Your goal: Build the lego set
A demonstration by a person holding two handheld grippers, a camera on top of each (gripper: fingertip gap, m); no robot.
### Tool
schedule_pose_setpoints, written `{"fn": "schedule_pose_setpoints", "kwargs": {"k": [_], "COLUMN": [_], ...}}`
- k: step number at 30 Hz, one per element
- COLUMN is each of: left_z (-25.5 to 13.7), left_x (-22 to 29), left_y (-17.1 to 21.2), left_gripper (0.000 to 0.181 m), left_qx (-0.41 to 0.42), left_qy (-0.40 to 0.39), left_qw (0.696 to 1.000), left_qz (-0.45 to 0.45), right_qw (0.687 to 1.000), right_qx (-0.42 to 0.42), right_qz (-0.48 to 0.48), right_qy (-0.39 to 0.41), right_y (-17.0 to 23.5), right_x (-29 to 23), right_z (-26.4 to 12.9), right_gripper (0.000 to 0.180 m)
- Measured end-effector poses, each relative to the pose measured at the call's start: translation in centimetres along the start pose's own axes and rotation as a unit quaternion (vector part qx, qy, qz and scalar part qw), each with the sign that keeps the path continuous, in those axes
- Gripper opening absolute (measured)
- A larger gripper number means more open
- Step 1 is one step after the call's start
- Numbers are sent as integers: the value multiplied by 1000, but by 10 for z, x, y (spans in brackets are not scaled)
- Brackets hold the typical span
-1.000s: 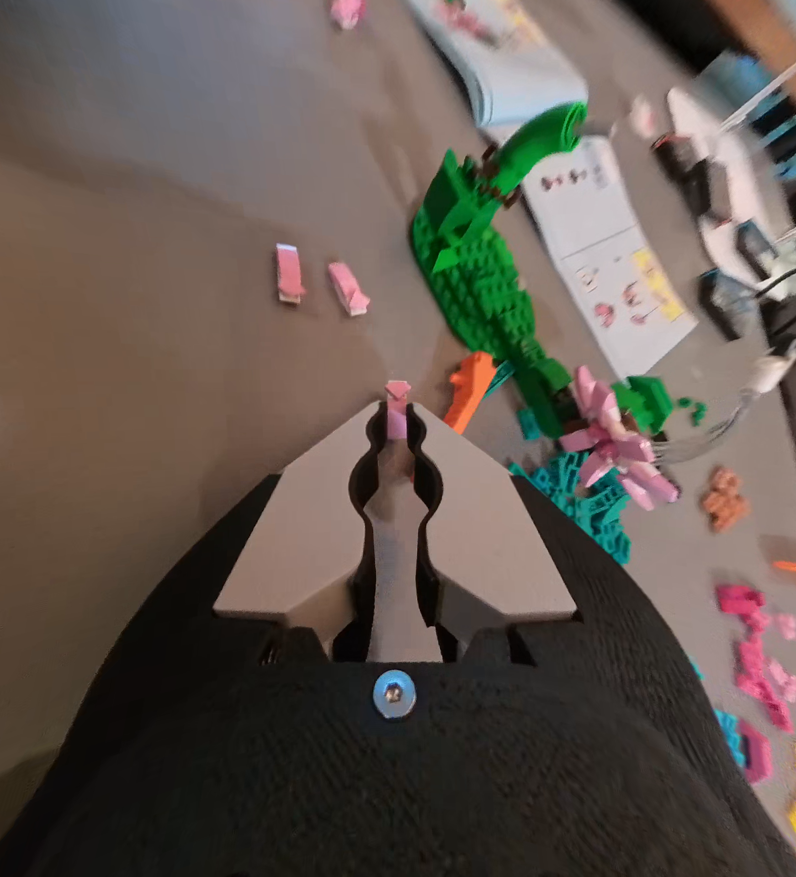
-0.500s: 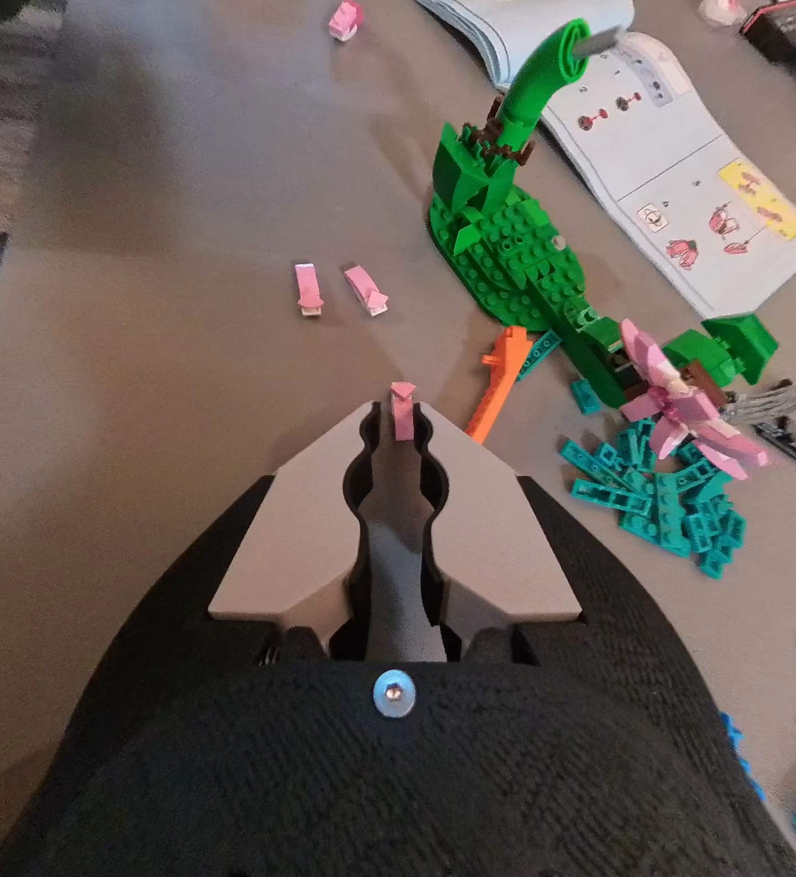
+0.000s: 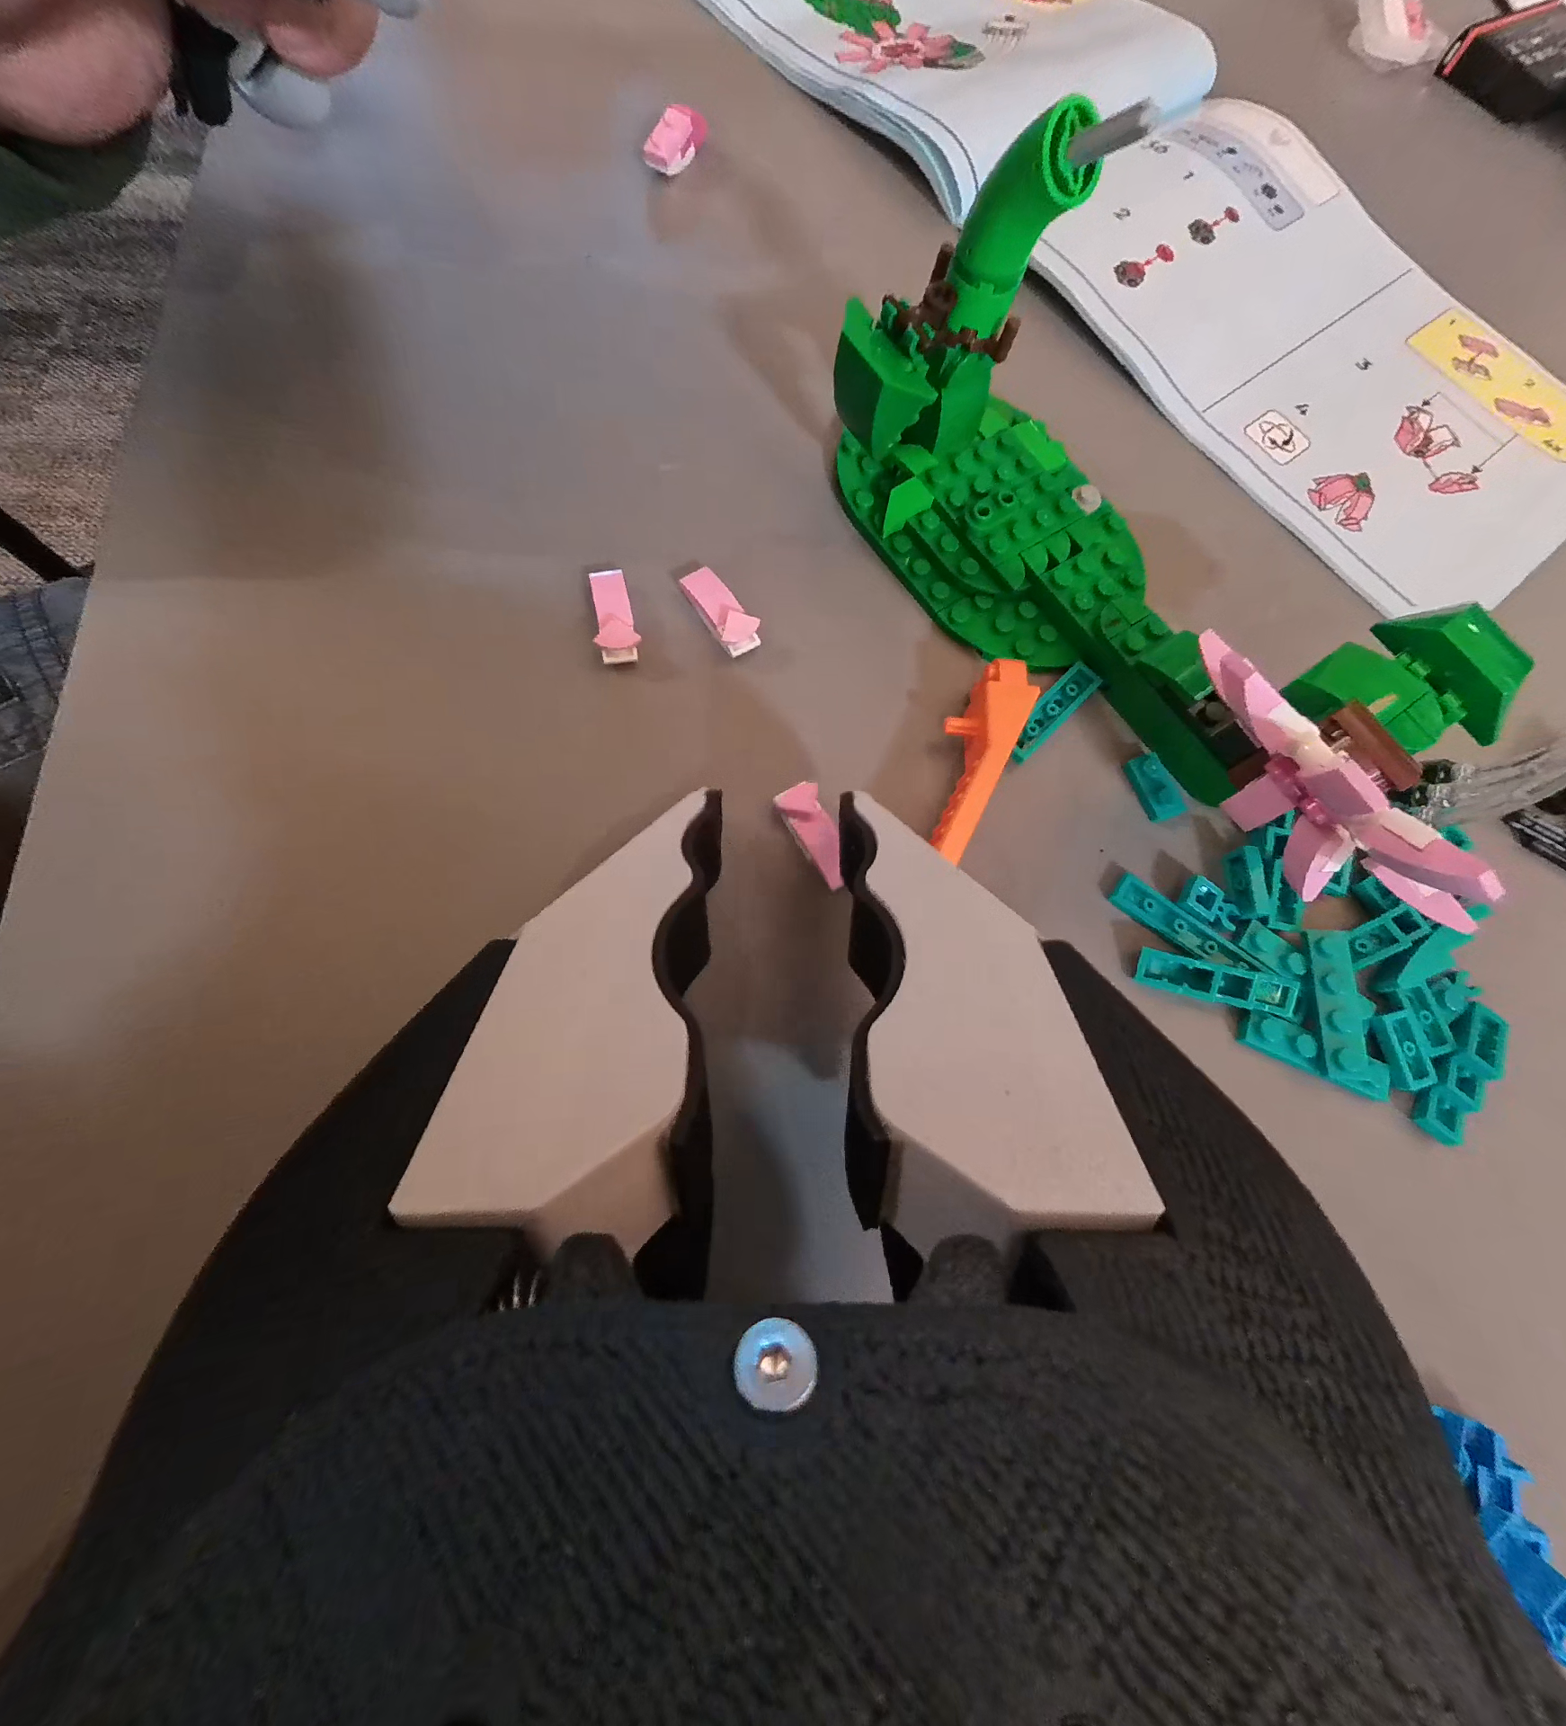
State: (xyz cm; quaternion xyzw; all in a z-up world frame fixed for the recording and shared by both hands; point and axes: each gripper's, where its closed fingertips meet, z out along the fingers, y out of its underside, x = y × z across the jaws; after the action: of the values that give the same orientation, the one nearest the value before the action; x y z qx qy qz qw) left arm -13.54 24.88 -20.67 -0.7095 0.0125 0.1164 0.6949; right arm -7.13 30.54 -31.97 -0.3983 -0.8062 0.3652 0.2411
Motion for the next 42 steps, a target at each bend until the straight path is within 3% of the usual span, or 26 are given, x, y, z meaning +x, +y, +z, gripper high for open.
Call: {"fn": "schedule_pose_setpoints", "kwargs": {"k": [23, 42], "left_z": [-1, -4], "left_x": [0, -3], "left_y": [-2, -8], "left_gripper": [11, 11], "left_qx": [7, 39], "left_qy": [-3, -18], "left_qw": [1000, 999], "left_qz": [2, 6], "right_qw": [986, 985], "right_qx": [155, 157], "right_qz": [-23, -32], "right_qy": [65, 65], "right_y": [-49, -49], "right_x": [13, 12], "right_z": [-19, -19], "right_gripper": [19, 18]}}
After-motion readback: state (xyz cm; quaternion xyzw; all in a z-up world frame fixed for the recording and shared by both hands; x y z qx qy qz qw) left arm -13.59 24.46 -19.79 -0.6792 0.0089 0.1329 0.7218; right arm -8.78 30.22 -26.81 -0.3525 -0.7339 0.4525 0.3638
